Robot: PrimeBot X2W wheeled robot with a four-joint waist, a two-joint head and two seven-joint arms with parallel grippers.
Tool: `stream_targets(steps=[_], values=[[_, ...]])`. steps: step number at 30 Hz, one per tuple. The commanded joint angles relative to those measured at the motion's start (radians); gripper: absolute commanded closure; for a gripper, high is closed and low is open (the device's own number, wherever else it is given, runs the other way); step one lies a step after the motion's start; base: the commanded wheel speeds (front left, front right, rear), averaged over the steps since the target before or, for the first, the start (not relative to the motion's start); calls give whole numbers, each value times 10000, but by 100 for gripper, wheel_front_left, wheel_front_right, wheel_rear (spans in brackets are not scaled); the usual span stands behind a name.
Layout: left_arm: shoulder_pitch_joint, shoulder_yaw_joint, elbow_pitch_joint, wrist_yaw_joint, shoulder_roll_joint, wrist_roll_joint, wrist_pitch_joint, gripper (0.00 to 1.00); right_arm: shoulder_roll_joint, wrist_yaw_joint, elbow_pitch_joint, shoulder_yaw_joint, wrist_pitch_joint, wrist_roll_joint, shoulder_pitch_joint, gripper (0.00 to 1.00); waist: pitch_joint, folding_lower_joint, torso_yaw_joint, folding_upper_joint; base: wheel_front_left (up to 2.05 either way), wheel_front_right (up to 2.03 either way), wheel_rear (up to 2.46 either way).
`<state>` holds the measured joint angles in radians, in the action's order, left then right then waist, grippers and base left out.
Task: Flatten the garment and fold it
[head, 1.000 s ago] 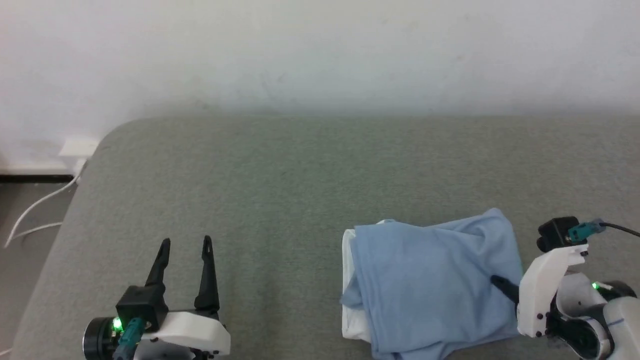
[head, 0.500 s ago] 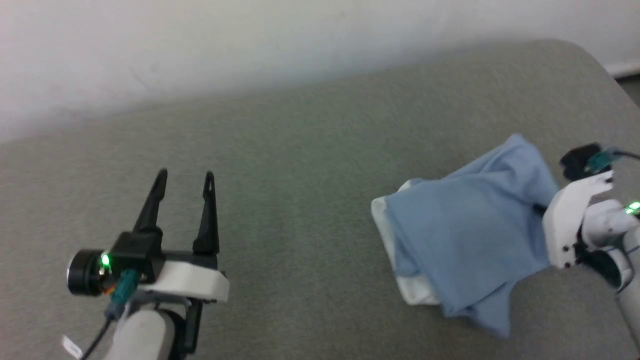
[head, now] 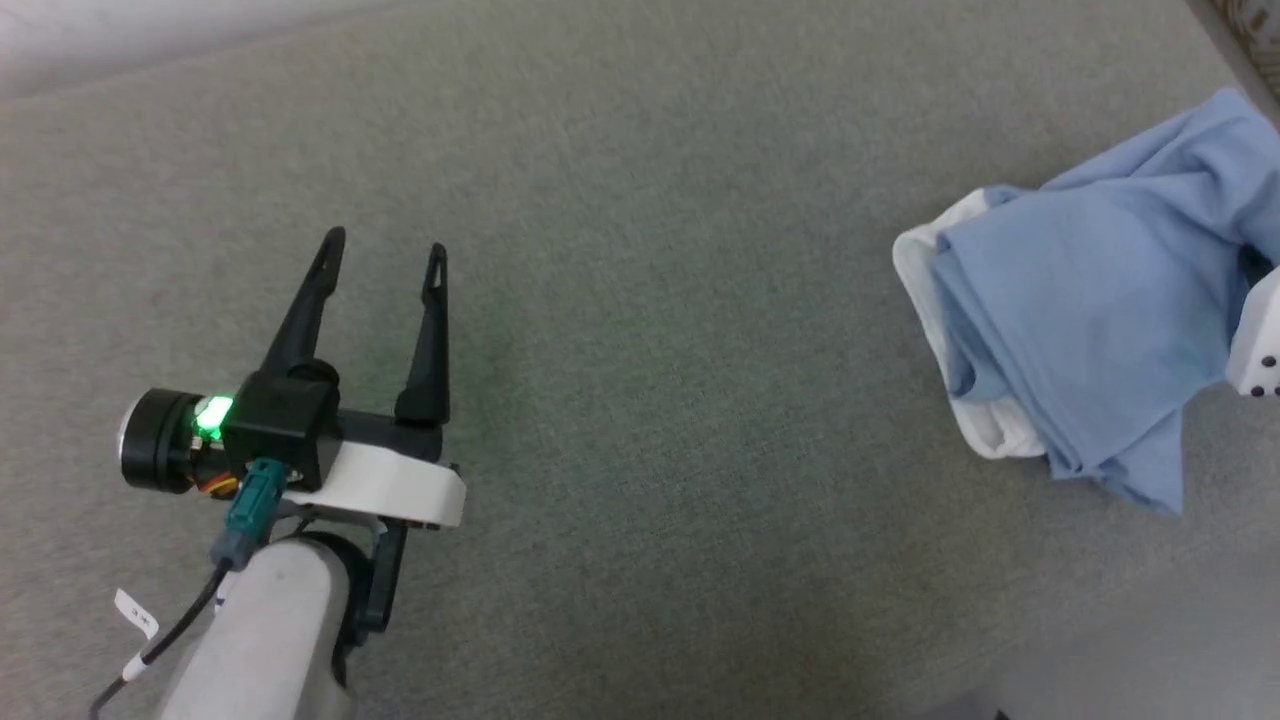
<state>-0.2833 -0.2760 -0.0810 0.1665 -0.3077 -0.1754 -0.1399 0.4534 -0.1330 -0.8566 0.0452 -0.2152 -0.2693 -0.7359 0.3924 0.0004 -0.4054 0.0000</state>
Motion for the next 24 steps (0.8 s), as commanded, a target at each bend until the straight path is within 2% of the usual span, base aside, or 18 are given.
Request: stream_targets(steps=[1, 2, 5, 9, 13, 18, 22, 24], values=[[-154, -14, 0, -43, -30, 52, -11, 0, -145, 23, -291, -184, 359, 196, -248, 55, 629, -4, -229, 0, 0, 0, 0], [-167, -29, 23, -33, -6, 42, -26, 0, -223, 23, -581, -307, 572, 334, -325, 0, 626, -4, -156, 0, 0, 0, 0], [-146, 7, 178, -3, 50, -62, -159, 0, -392, 23, -1344, -567, 1178, 725, -461, 0, 489, -4, 18, 0, 0, 0, 0], [0, 39, 332, 25, 185, -269, -309, 0, -284, 23, -1910, -867, 1891, 1142, -437, 0, 215, -4, 162, 0, 0, 0, 0], [486, 100, 588, 146, 384, -550, -574, 0, -90, 23, -2431, -1017, 3093, 2171, -7, 0, -609, -4, 293, 0, 0, 0, 0], [1125, 200, 828, 321, 671, -862, -847, 0, -147, 23, -2365, -1208, 4223, 2778, 984, 0, -1560, -4, 667, 0, 0, 0, 0], [1504, 283, 936, 427, 792, -1014, -949, 0, -561, 23, -1936, -1147, 4528, 2883, 1727, 0, -2039, -4, 970, 0, 0, 0, 0], [1737, 375, 972, 494, 857, -1133, -1000, 0, -1015, 23, -1432, -971, 4629, 2855, 2183, 0, -2261, -4, 1181, 0, 0, 0, 0]])
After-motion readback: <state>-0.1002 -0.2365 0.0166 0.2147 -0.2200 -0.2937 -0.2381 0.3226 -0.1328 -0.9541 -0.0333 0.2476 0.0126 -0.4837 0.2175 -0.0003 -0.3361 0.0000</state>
